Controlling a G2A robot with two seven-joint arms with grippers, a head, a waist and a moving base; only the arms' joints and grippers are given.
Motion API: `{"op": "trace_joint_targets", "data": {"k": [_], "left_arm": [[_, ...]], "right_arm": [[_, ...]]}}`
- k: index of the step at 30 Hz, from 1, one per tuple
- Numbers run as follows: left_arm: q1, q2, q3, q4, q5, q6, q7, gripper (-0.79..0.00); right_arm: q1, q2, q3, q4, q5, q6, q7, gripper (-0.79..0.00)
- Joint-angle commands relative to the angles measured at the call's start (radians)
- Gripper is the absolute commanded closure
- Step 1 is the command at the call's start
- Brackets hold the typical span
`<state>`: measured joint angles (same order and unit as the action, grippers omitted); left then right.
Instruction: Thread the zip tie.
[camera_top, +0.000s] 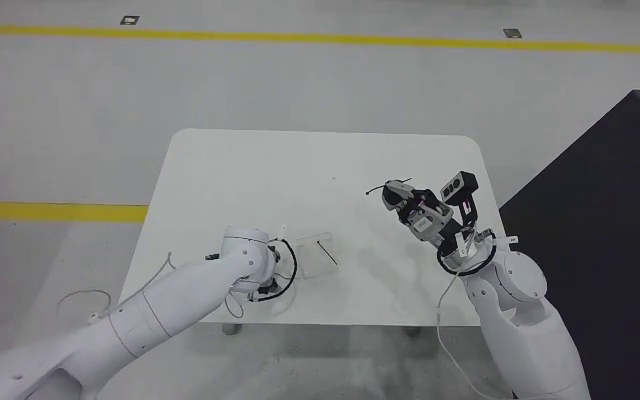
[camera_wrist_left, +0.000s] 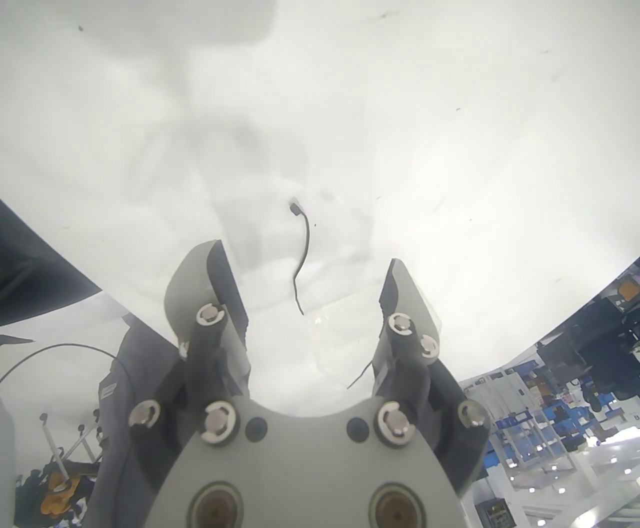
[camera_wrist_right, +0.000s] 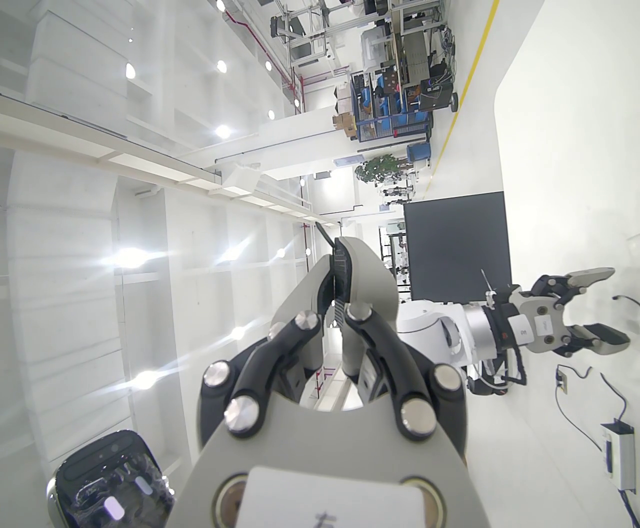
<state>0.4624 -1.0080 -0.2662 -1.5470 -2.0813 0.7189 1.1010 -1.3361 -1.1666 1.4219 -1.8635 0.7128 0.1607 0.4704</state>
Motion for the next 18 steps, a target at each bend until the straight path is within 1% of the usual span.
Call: {"op": "trace_joint_targets", "data": {"k": [1,5,6,8,9,13,18], "left_arm": [[-0.022,-0.005,0.026,0.006,-0.025,-0.005,0.005,-0.533],[-0.058,-0.016,0.067,0.02,-0.064,-0.012,0.012,-0.462],[-0.065,-0.02,0.076,0.023,-0.07,-0.013,0.013,-0.428],[-0.08,-0.026,0.087,0.033,-0.076,-0.017,0.017,-0.428],[-0.085,-0.029,0.088,0.043,-0.079,-0.025,0.025,-0.391],[-0.093,-0.043,0.086,0.072,-0.083,-0.036,0.036,-0.385],[-0.092,-0.062,0.093,0.109,-0.082,-0.028,0.028,-0.388]], "right_arm": [[0.0,0.0,0.0,0.0,0.0,0.0,0.0,0.0],[0.0,0.0,0.0,0.0,0.0,0.0,0.0,0.0],[0.0,0.0,0.0,0.0,0.0,0.0,0.0,0.0],[0.0,0.0,0.0,0.0,0.0,0.0,0.0,0.0],[0.0,0.0,0.0,0.0,0.0,0.0,0.0,0.0],[0.0,0.0,0.0,0.0,0.0,0.0,0.0,0.0],[0.0,0.0,0.0,0.0,0.0,0.0,0.0,0.0]]}}
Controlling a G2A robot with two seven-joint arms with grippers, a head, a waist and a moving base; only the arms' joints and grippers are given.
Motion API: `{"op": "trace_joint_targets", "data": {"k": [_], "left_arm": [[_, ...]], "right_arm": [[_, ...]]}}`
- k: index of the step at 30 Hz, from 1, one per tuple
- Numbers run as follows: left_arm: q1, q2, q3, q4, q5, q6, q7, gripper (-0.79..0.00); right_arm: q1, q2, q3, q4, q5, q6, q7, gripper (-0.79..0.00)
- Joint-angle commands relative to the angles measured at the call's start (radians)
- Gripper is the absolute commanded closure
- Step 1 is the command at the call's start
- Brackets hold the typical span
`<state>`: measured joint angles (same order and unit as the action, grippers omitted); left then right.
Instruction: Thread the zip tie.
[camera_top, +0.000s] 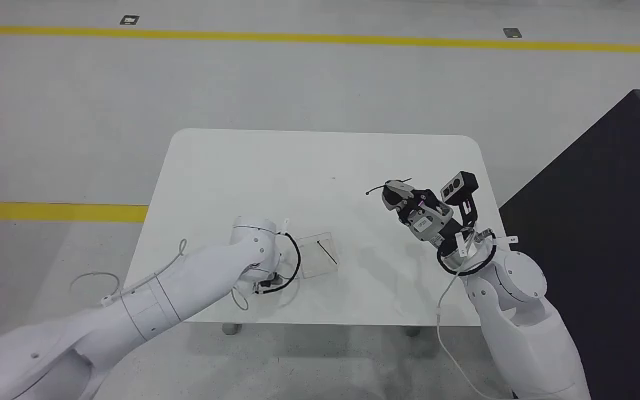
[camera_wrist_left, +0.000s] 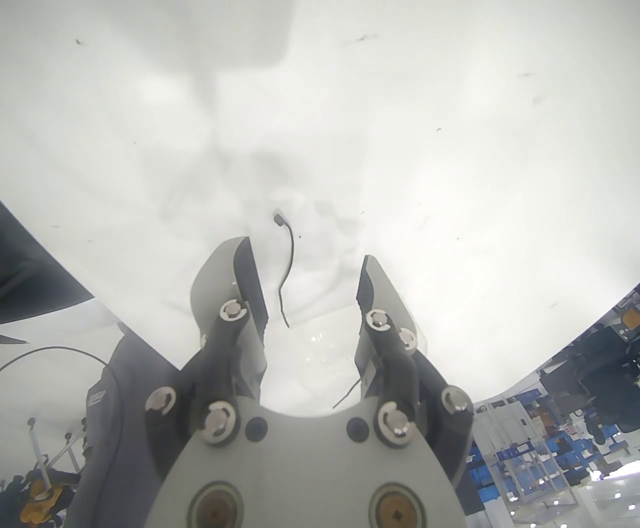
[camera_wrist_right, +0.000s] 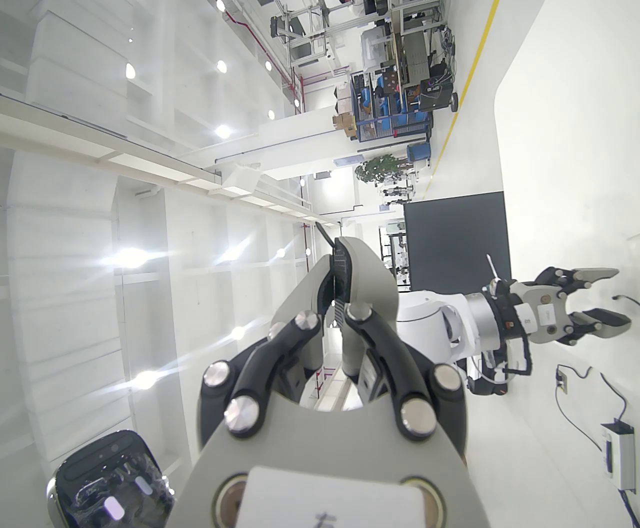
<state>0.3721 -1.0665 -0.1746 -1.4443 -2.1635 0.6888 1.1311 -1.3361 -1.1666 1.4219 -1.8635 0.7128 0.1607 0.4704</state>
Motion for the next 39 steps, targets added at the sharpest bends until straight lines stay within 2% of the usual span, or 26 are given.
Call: {"op": "trace_joint_targets", "data": {"k": [1,11,17,21,22,25,39], "left_arm": [[-0.002,-0.007,0.003,0.012,0.001,0.003,-0.003,-0.388],[-0.003,-0.032,0.005,0.057,-0.004,0.011,-0.011,-0.363],[-0.002,-0.037,0.005,0.055,-0.004,0.01,-0.01,-0.283],[-0.001,-0.03,0.005,0.045,-0.008,0.008,-0.008,-0.286],[0.0,-0.027,0.005,0.041,-0.009,0.009,-0.009,-0.314],[0.005,-0.018,0.005,0.037,-0.018,0.023,-0.023,-0.323],[-0.02,0.028,0.005,0.002,-0.11,0.031,-0.03,-0.305]], "right_arm": [[0.0,0.0,0.0,0.0,0.0,0.0,0.0,0.0],[0.0,0.0,0.0,0.0,0.0,0.0,0.0,0.0],[0.0,0.0,0.0,0.0,0.0,0.0,0.0,0.0],[0.0,0.0,0.0,0.0,0.0,0.0,0.0,0.0],[0.0,0.0,0.0,0.0,0.0,0.0,0.0,0.0],[0.0,0.0,0.0,0.0,0.0,0.0,0.0,0.0],[0.0,0.0,0.0,0.0,0.0,0.0,0.0,0.0]]}}
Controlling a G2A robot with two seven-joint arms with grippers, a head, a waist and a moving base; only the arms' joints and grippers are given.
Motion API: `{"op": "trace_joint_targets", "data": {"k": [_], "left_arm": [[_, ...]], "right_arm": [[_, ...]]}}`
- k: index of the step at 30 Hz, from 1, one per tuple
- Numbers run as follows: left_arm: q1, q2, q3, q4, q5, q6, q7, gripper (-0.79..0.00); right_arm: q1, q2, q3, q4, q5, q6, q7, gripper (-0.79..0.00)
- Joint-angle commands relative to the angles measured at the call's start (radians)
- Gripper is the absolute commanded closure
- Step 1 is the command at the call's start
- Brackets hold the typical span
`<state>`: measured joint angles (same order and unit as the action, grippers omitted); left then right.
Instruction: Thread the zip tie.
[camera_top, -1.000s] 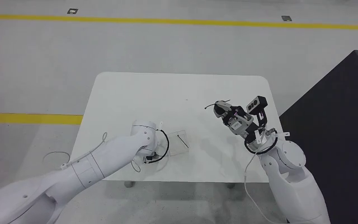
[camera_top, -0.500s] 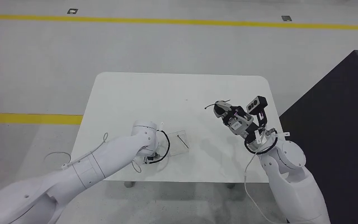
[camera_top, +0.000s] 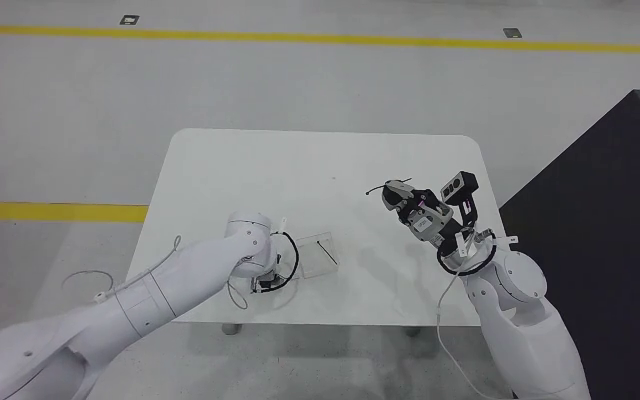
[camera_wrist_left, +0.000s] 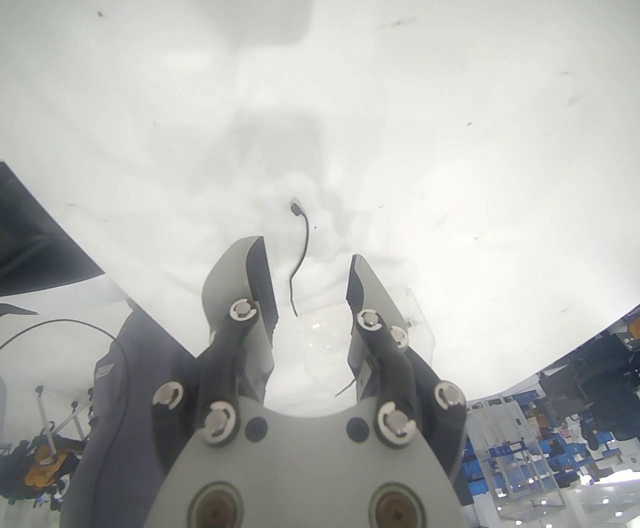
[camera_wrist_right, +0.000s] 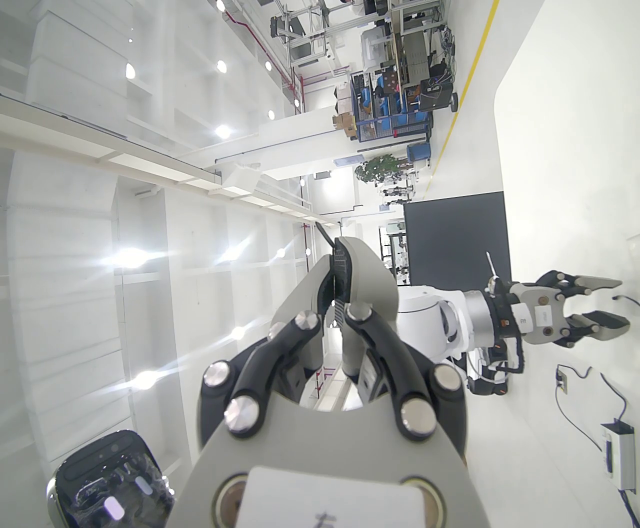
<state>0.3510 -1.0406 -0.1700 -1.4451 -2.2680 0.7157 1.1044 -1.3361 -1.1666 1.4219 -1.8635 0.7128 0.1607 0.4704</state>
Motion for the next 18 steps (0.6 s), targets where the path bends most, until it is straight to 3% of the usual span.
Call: {"op": "trace_joint_targets", "data": {"k": [1,5,18], "left_arm": [[0.002,0.003,0.0,0.01,-0.018,0.01,-0.01,-0.308],[-0.001,0.006,0.0,0.032,-0.041,0.022,-0.022,-0.376],[0.0,-0.022,0.0,0.111,-0.047,0.052,-0.051,-0.329]], "right_arm": [[0.0,0.0,0.0,0.0,0.0,0.0,0.0,0.0],[0.0,0.0,0.0,0.0,0.0,0.0,0.0,0.0],[0.0,0.0,0.0,0.0,0.0,0.0,0.0,0.0]]}}
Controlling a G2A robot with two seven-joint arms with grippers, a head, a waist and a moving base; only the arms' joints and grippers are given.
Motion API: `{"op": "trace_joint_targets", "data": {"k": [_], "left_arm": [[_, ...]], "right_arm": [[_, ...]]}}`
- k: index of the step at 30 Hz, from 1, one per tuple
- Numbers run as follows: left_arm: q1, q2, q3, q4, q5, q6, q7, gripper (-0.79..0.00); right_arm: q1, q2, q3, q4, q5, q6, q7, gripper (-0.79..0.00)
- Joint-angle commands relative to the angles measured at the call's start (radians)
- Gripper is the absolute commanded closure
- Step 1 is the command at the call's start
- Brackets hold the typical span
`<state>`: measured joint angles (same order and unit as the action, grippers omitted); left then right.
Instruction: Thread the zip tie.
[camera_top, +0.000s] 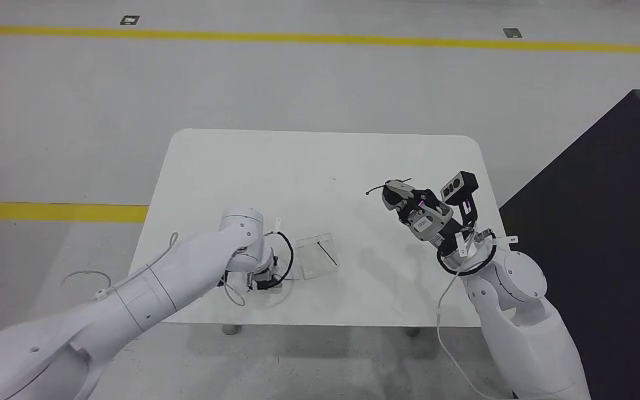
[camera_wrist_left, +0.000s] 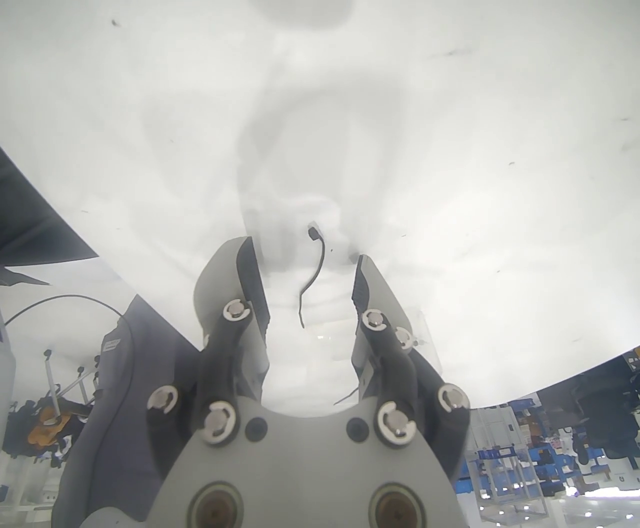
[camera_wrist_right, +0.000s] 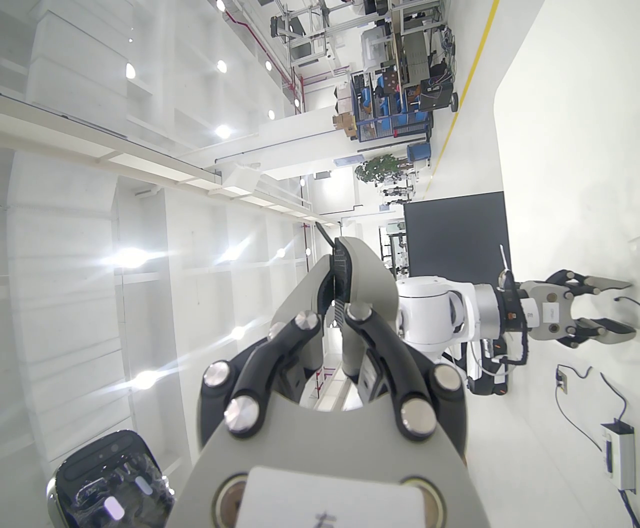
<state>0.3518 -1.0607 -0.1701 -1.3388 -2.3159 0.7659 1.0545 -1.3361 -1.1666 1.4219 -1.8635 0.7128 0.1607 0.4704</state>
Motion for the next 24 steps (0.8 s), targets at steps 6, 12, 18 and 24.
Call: {"op": "trace_joint_targets", "data": {"k": [6,12,18,24], "left_arm": [[-0.005,-0.016,0.0,0.025,0.005,0.005,-0.005,-0.24],[-0.006,-0.023,0.0,0.038,0.005,0.006,-0.006,-0.145],[-0.004,-0.026,0.0,0.04,0.011,0.001,-0.001,0.0],[-0.003,-0.024,0.0,0.029,0.012,-0.003,0.004,0.0]], "right_arm": [[0.0,0.0,0.0,0.0,0.0,0.0,0.0,0.0],[0.0,0.0,0.0,0.0,0.0,0.0,0.0,0.0],[0.0,0.0,0.0,0.0,0.0,0.0,0.0,0.0],[0.0,0.0,0.0,0.0,0.0,0.0,0.0,0.0]]}}
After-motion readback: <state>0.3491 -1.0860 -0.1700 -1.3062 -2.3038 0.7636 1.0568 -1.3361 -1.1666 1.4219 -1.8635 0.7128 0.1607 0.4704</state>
